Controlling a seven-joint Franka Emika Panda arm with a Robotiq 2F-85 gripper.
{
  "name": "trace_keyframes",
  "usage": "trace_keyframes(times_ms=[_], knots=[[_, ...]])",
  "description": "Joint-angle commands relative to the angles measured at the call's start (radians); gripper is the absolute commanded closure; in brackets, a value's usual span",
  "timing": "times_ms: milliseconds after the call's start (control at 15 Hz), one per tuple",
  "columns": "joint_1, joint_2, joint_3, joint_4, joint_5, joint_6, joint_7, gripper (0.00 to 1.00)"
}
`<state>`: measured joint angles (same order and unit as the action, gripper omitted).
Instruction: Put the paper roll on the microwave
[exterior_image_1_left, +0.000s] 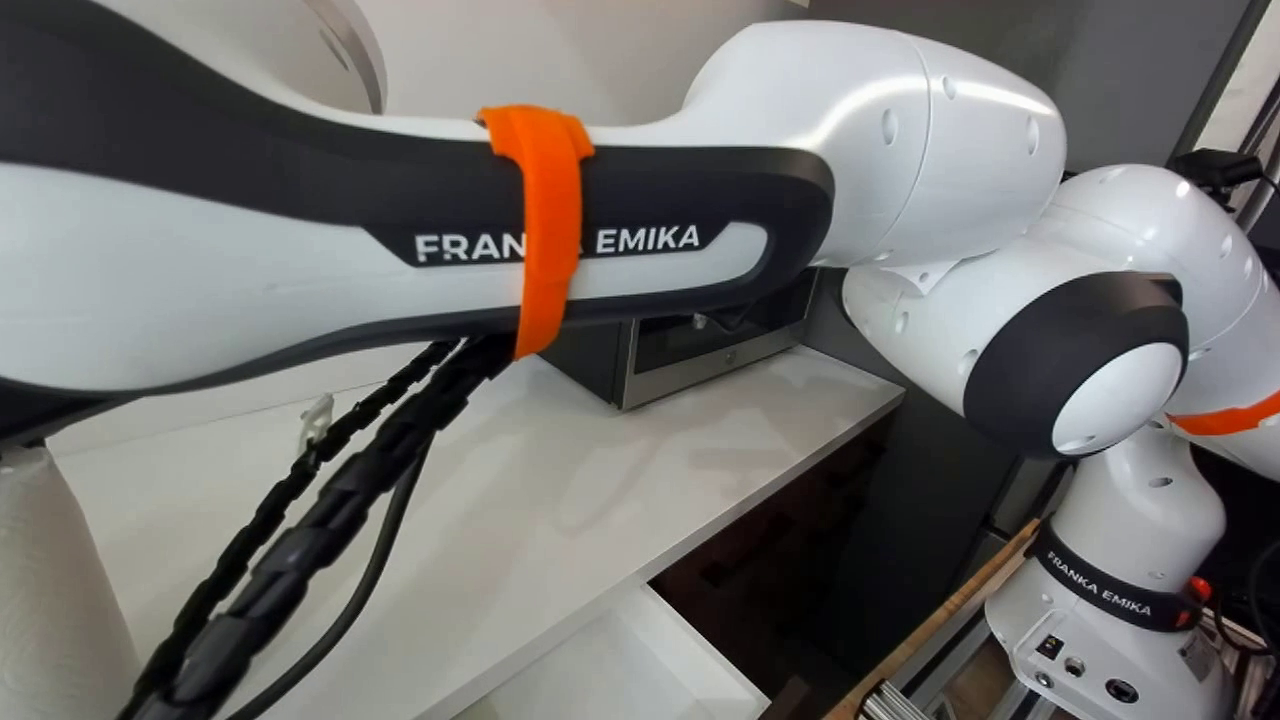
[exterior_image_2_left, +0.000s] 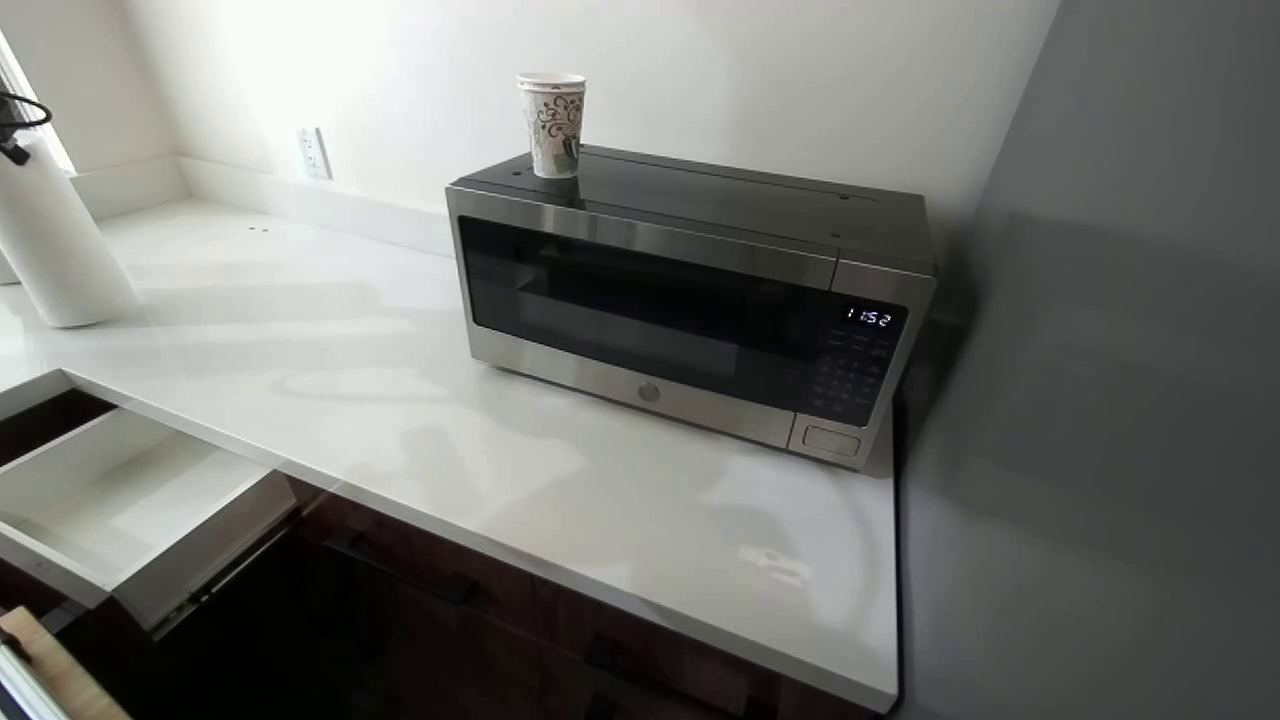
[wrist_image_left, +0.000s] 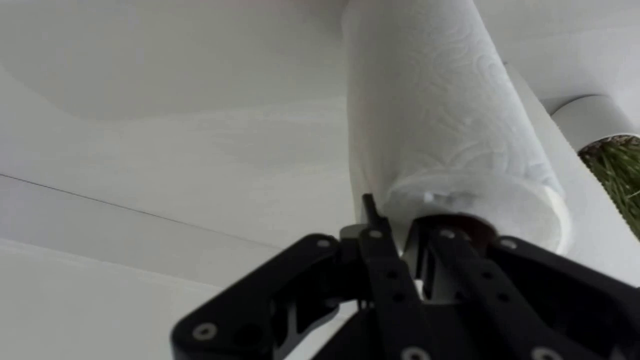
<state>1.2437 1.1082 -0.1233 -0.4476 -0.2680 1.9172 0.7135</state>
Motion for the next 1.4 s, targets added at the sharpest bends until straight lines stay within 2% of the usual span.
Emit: trace_keyframes(times_ms=[0, 133, 400, 800, 867, 1067, 1133, 1333], knots=[[0.020, -0.045, -0.055, 0.003, -0.030, -0.012, 0.092, 0.97], [0.029, -0.072, -0.097, 0.007, -0.060, -0.015, 0.189, 0.97], [0.041, -0.134, -0.167, 0.020, -0.125, -0.104, 0.337, 0.97], [0.052, -0.200, -0.215, 0.030, -0.188, -0.315, 0.552, 0.97], [0.030, -0.183, -0.184, 0.031, -0.178, -0.255, 0.468, 0.87], [0.033, -0.200, -0.187, 0.031, -0.185, -0.291, 0.514, 0.87], [0.034, -0.200, -0.187, 0.030, -0.185, -0.292, 0.520, 0.97], [0.004, -0.258, -0.242, 0.030, -0.232, -0.387, 0.584, 0.97]])
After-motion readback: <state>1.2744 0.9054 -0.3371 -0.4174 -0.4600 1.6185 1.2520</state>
